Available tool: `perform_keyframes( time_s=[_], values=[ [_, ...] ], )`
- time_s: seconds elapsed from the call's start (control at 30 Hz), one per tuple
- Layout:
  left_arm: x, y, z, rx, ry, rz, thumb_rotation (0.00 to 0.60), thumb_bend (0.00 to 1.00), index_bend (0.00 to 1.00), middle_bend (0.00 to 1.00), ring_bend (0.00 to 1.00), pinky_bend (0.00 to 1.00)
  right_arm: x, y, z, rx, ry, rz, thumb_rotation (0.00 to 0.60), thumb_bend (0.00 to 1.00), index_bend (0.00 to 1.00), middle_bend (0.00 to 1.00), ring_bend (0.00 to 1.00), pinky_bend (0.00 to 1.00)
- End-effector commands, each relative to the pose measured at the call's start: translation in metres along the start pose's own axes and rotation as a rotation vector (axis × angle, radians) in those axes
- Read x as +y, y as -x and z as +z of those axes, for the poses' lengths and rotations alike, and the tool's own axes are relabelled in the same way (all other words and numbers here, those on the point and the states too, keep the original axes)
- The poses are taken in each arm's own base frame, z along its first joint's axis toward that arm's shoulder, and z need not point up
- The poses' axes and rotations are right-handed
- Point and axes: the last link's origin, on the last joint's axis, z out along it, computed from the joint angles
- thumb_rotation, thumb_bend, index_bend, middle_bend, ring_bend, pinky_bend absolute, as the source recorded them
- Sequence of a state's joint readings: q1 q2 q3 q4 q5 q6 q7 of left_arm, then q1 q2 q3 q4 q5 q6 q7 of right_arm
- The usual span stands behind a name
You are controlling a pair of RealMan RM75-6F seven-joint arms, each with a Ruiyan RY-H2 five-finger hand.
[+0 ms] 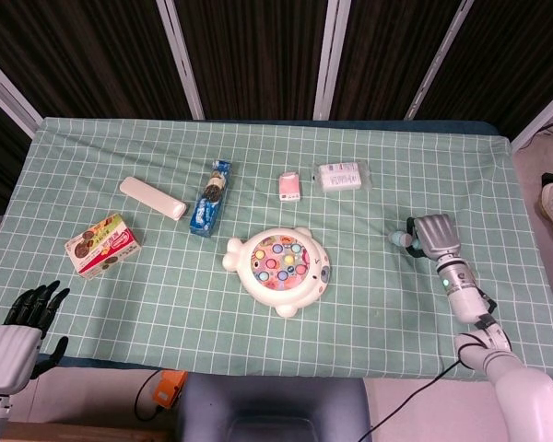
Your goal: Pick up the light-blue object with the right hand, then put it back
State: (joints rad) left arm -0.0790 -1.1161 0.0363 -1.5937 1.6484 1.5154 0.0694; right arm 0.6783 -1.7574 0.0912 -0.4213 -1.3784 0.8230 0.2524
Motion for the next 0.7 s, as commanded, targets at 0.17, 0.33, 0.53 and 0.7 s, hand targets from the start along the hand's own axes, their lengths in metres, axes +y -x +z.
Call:
perform_keyframes(
  time_s=[0.17, 0.33, 0.53, 0.7],
  values=[
    [0.0001, 0.0001, 0.0000, -0.001, 0.000, 0.000, 0.600, 0.42, 0.00, 0.00, 0.00, 0.10, 0.0004, -0.0018, 0.0012, 0.001, 0.000, 0.023, 0.600, 0.38, 0.92, 0.78, 0.81, 0.86],
    [-0.0002, -0.0004, -0.0003, 0.001, -0.001, -0.001, 0.600, 0.42, 0.00, 0.00, 0.00, 0.10, 0.0003, -0.0032, 0.0021, 0.008, 0.005, 0.049, 0.600, 0.35, 0.90, 0.78, 0.80, 0.85],
    [-0.0002, -0.0002, -0.0003, 0.000, -0.001, 0.000, 0.600, 0.42, 0.00, 0.00, 0.00, 0.10, 0.0015, -0.0034, 0.0031, 0.001, 0.011, 0.069, 0.600, 0.33, 0.88, 0.78, 0.79, 0.83],
    [0.0000, 0.0001, -0.0002, 0.000, -0.002, 0.001, 0.600, 0.42, 0.00, 0.00, 0.00, 0.10, 0.0023, -0.0032, 0.0034, 0.000, 0.015, 0.075, 0.600, 0.33, 0.88, 0.78, 0.78, 0.83]
  ],
)
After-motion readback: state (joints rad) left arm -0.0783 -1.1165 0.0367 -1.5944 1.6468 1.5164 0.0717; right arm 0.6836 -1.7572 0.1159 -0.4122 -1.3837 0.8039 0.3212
